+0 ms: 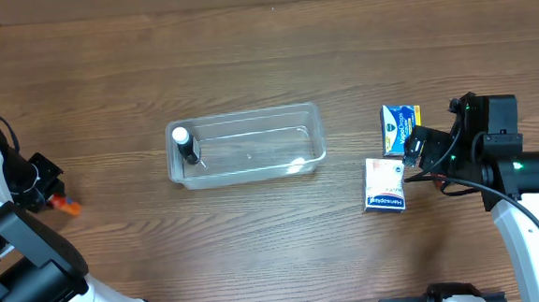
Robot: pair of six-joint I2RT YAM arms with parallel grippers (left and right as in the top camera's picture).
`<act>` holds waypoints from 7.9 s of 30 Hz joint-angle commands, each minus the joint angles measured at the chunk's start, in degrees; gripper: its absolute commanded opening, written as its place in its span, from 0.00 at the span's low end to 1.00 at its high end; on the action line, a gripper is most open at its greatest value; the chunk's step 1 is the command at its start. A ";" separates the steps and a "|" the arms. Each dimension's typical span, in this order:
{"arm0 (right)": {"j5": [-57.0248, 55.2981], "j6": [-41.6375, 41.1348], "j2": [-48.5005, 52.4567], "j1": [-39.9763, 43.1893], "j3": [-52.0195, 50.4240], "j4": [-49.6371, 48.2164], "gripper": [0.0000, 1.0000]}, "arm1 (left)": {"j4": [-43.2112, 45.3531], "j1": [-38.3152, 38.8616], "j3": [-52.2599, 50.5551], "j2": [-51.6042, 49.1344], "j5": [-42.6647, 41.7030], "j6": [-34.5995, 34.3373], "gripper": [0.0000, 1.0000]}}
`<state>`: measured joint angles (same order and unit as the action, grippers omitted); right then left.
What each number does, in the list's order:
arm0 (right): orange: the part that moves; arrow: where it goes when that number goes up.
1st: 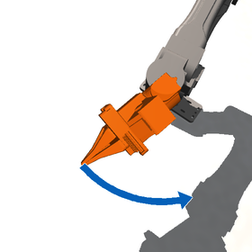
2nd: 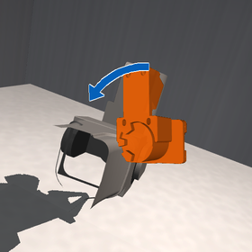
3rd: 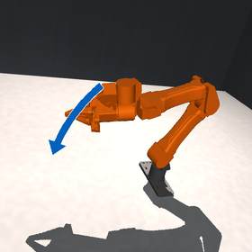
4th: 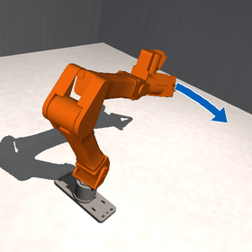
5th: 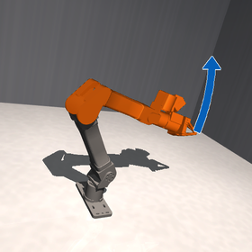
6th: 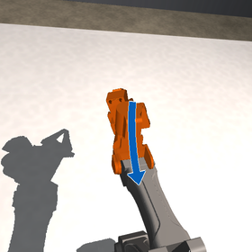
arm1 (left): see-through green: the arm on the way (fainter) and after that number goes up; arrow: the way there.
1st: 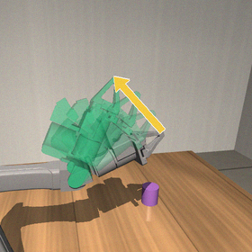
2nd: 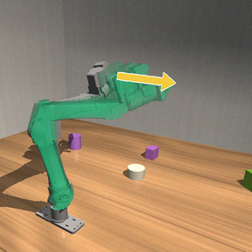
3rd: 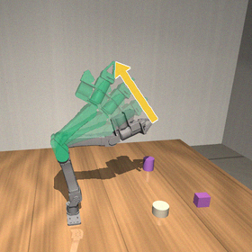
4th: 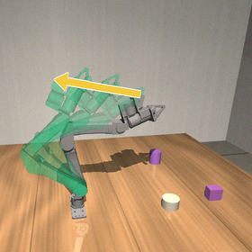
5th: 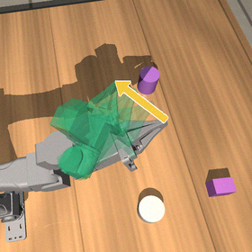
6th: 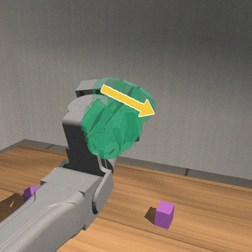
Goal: Pack container
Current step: 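Reach the left gripper to the orange pill bottle and grasp it, then place the orange bottle in the container beside the black bottle, then grasp the white Hansaplast box with the right gripper, then lower the Hansaplast box into the container's right end and release, then grasp the blue VapoDrops box with the right gripper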
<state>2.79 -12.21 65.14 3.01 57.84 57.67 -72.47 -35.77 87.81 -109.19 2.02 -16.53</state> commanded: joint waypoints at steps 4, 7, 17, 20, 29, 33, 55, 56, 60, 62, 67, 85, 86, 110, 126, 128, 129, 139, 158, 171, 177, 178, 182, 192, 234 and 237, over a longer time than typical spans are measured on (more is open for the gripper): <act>0.37 -0.31 -0.39 0.22 1.70 -0.33 1.00 | -3.02 9.18 2.80 15.67 -2.32 0.39 0.04; 0.37 -0.31 -0.39 0.22 1.68 -0.33 1.00 | -3.82 17.40 2.80 24.04 -5.25 0.92 0.04; 1.25 -0.28 -0.39 0.22 1.70 -0.35 1.00 | -7.04 36.72 0.50 28.37 -5.03 -5.40 0.04; 1.25 -0.28 -0.39 0.22 1.70 -0.35 1.00 | -6.01 38.77 -2.08 24.98 -5.05 -6.67 0.04; 1.25 -0.28 -0.39 0.22 1.70 -0.35 1.00 | -2.14 43.21 -5.16 15.82 -5.03 -6.99 0.04; 1.25 -0.28 -0.39 0.22 1.70 -0.35 1.00 | -1.16 43.43 -6.27 12.61 -3.02 -7.52 0.04; 1.22 -0.28 -0.39 0.22 1.70 -0.37 1.00 | 2.03 45.18 -6.82 2.62 -2.93 -7.23 0.49; 1.22 -0.28 -0.39 0.24 1.68 -0.37 1.00 | 1.62 45.18 -6.51 2.84 -2.93 -6.60 0.50; 1.20 -0.28 -0.39 0.24 1.70 -0.39 1.00 | 0.28 45.18 -3.69 5.35 -2.64 -6.14 0.56; 1.20 -0.28 -0.39 0.22 1.70 -0.39 1.00 | -0.48 45.18 -0.68 7.50 -2.64 -5.70 0.60; 1.20 -0.28 -0.39 0.24 1.70 -0.39 1.00 | -6.16 45.18 11.63 11.93 -1.16 -4.02 0.81; -2.69 -0.72 4.87 0.24 17.38 9.44 1.00 | -9.29 21.62 17.68 21.57 -3.54 -1.64 1.00; -1.60 -0.72 6.69 0.15 18.86 11.52 1.00 | -8.66 21.11 16.06 21.57 -3.54 -1.64 1.00; -0.48 -5.86 22.80 -9.77 -5.40 -3.41 1.00 | -1.79 21.05 3.37 21.55 -3.56 -1.64 1.00; -2.73 -5.84 32.39 -12.37 -5.40 -6.43 1.00 | -1.81 21.05 3.37 21.55 -3.54 -1.44 1.00; -2.71 -5.86 32.39 -12.37 -5.40 -6.40 0.98 | -1.81 21.05 3.37 21.55 -3.54 -1.44 1.00; -2.73 -5.86 32.39 -12.37 -5.40 -6.45 0.94 | -1.81 21.05 3.37 21.55 -3.54 -1.44 1.00; -2.71 -5.88 32.20 -12.37 -4.70 -6.19 0.70 | -1.84 21.05 3.37 21.55 -3.54 -1.44 1.00; -4.44 -13.16 25.16 -37.86 29.62 3.52 0.66 | -2.23 21.16 3.37 21.55 -3.54 -1.46 1.00; -4.44 -13.09 45.55 -39.58 29.59 -2.27 0.71 | -2.27 21.16 3.37 21.55 -3.13 -1.44 1.00; -4.46 -13.07 45.57 -39.58 29.59 -2.05 0.86 | -2.34 21.16 3.30 21.46 -3.10 -1.22 1.00; -4.46 -13.09 45.57 -39.58 29.59 -2.08 0.86 | -2.34 21.18 3.30 21.46 -3.13 -1.22 1.00; -6.29 -13.07 44.70 -39.58 30.21 -1.42 0.86 | -2.45 21.18 3.30 21.46 -3.10 -1.22 1.00; -18.05 -5.25 32.76 -21.53 46.97 13.79 1.00 | -2.47 21.18 3.30 21.46 -3.10 -1.22 1.00; -1.99 7.41 38.64 -5.46 32.35 7.19 0.67 | -2.27 21.18 3.30 21.46 -3.10 -1.20 1.00; -1.99 2.93 31.50 -13.11 37.92 12.44 0.66 | -2.27 21.18 3.30 21.46 -3.13 -1.25 1.00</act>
<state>0.10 -5.41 103.53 -4.73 91.74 68.62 -74.83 -14.66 91.37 -88.18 -1.30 -19.07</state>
